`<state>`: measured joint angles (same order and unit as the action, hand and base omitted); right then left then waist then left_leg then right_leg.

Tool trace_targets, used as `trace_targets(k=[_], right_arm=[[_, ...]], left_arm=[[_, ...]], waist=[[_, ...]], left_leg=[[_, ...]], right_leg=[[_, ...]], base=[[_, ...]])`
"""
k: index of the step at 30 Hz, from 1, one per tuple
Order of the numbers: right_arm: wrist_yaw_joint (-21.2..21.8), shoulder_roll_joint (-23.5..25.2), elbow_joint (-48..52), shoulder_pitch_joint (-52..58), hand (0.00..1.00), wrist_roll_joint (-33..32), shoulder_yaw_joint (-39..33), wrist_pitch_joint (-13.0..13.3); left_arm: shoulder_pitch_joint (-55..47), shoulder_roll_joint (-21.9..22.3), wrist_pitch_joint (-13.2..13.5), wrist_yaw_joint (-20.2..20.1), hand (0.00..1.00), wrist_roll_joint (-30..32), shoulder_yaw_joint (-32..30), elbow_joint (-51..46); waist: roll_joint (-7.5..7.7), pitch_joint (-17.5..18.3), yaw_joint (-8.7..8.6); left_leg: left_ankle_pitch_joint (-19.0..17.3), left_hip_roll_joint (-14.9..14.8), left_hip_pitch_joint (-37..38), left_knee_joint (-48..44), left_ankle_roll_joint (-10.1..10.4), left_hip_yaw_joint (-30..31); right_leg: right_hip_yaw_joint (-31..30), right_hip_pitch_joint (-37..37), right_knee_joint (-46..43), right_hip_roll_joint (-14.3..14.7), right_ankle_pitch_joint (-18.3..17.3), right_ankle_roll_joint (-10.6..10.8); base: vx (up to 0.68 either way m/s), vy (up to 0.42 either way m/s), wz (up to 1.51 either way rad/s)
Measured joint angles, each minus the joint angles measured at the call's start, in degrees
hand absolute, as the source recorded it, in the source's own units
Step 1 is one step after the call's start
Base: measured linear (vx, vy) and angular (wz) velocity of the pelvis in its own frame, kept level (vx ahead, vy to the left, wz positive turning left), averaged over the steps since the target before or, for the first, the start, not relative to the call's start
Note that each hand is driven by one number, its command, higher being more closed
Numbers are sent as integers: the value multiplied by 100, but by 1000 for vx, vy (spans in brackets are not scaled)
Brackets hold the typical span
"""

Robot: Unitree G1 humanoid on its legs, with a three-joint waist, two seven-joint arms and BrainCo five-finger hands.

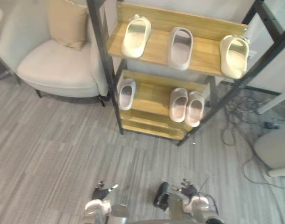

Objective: Organize the slippers on the shoe rack

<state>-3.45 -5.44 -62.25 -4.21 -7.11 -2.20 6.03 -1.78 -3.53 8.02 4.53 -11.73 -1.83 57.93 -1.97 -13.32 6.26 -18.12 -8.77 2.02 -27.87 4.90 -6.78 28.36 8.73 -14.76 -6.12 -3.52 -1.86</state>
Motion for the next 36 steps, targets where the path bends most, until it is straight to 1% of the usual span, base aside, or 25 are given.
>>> trace_targets(k=[1,2,3,4,5,6,7,8,9,10,11,13,15,17,19,24,25,28,30,31,32,33,34,35,36], right_arm=[[10,0,-42,63,0,-105,43,-14],[6,8,-48,70,0,-109,55,-19],[-2,41,-72,80,0,-149,56,-28],[-3,66,-163,30,0,-204,28,-17],[-6,73,-188,31,0,-208,5,-23],[-12,89,-219,28,0,-209,-17,-24],[-53,67,-225,32,0,-236,-186,-26],[-71,58,-224,36,0,-249,-229,-27],[-113,36,-225,51,0,-251,-250,-28],[-136,57,-244,170,0,-245,-329,-41],[-134,109,-235,193,0,-238,-324,-46],[-121,329,-194,230,0,-186,-322,-41],[-121,356,-191,182,0,-177,-322,-43],[-123,365,-143,176,0,-170,-299,-10],[-124,356,-119,153,0,-162,-266,4],[-133,341,-150,157,0,-122,-155,-5],[-131,342,-150,159,0,-105,-152,-5],[-128,305,-148,191,0,35,-79,-5],[-127,293,-146,233,0,43,7,-7],[-117,303,-146,263,0,43,23,-10],[-114,322,-144,293,0,43,37,-20],[-95,311,-91,294,0,46,77,-25],[-94,318,-22,301,0,45,96,-25],[-93,329,16,321,0,45,132,-24],[-82,343,39,395,0,45,256,-23]], left_arm=[[6,43,-1,-49,0,34,-93,-4],[10,44,-2,-55,0,36,-106,1],[52,42,-3,-92,0,41,-119,12],[90,16,1,-114,0,49,-125,13],[111,8,7,-135,0,56,-125,-1],[147,-30,7,-138,0,72,-117,-9],[191,-31,7,-133,0,80,-123,-33],[194,-30,6,-134,0,84,-119,-44],[204,-20,2,-134,0,90,-113,-42],[232,3,-3,-129,0,87,-93,24],[229,-33,-3,-128,0,91,-85,22],[226,-273,-10,-136,0,94,12,12],[249,-349,-12,-133,0,92,20,12],[199,-457,-23,-128,0,121,57,46],[200,-472,-20,-125,0,152,58,97],[209,-452,-5,-116,0,152,66,131],[201,-453,-5,-115,0,154,66,133],[178,-452,-1,-117,0,160,68,132],[169,-473,1,-120,0,164,72,132],[168,-486,3,-119,0,162,77,132],[169,-483,1,-112,0,162,101,141],[157,-483,1,-112,0,164,125,143],[145,-471,-1,-106,0,175,134,144],[130,-486,1,-101,0,198,148,141],[89,-554,4,-98,0,260,180,134]], waist=[[-210,7,29],[-206,-1,37],[-198,-10,41],[-131,-44,46],[-58,-60,44],[-15,-66,45],[29,-83,49],[30,-75,49],[12,-66,48],[-53,-6,64],[17,4,57],[375,76,69],[462,41,82],[500,60,130],[499,67,130],[552,108,119],[557,105,120],[587,94,118],[683,55,87],[731,38,70],[741,35,59],[696,36,56],[648,26,39],[617,10,28],[744,91,27]], left_leg=[[289,-498,-553,-1593,223,-25],[274,-563,-626,-1778,216,-31],[227,-709,-797,-2298,184,-86],[96,-747,-994,-2571,43,-258],[23,-737,-1112,-2540,20,-345],[-71,-698,-1324,-2345,5,-458],[-106,-567,-1584,-1631,9,-537],[-89,-522,-1620,-1303,1,-543],[134,-449,-1679,-510,-56,-529],[1066,-343,-1625,281,-100,-483],[1074,-282,-1585,346,-108,-492],[1071,40,-1492,555,-117,-551],[1065,145,-1393,588,-127,-568],[1085,255,-1049,885,-160,-655],[1152,286,-956,1076,-218,-673],[1849,486,-710,2251,-228,-747],[1899,499,-615,2359,-225,-763],[1833,580,-413,2409,-241,-831],[1589,769,-340,2258,-338,-714],[1550,842,-259,2290,-364,-646],[1533,884,-168,2340,-382,-615],[1530,867,-34,2430,-392,-575],[1543,831,89,2542,-411,-500],[1561,808,144,2594,-433,-475],[1572,836,171,2637,-432,-465]], right_leg=[[85,-489,349,365,-74,-95],[88,-551,388,390,-93,-121],[41,-817,531,492,-134,-135],[-44,-1137,730,509,-160,-131],[-75,-1237,809,494,-161,-127],[-112,-1380,903,451,-155,-118],[-120,-1483,956,334,-137,-26],[-119,-1497,967,301,-139,34],[-146,-1561,1009,249,-158,170],[-255,-1668,1051,244,-240,504],[-247,-1697,1081,200,-211,544],[-186,-1735,1164,-90,-247,654],[-177,-1845,1200,-173,-226,689],[-204,-1983,1208,-265,-219,707],[-216,-1966,1210,-278,-218,709],[-367,-1604,1198,-343,-210,717],[-404,-1615,1180,-345,-210,717],[-533,-1576,888,-489,-327,746],[-606,-1452,337,-763,-646,744],[-614,-1438,96,-870,-722,732],[-620,-1387,-242,-944,-723,694],[-636,-1244,-660,-993,-585,479],[-641,-1162,-879,-993,-485,333],[-624,-1170,-906,-991,-496,320],[-551,-1225,-546,-952,-498,428]], base=[[450,-222,2],[435,-163,-18],[309,-73,-23],[371,-84,-24],[334,-33,-22],[337,67,-22],[321,113,-21],[249,152,-22],[258,249,-16],[251,249,-8],[236,229,5],[195,111,20],[152,76,12],[85,38,-13],[3,-28,-14],[-59,-41,-10],[-57,-20,-20],[-58,43,-26],[-52,116,-9],[-26,107,7],[-3,102,3],[1,99,-2],[-2,135,-3],[5,113,7],[5,89,11]])
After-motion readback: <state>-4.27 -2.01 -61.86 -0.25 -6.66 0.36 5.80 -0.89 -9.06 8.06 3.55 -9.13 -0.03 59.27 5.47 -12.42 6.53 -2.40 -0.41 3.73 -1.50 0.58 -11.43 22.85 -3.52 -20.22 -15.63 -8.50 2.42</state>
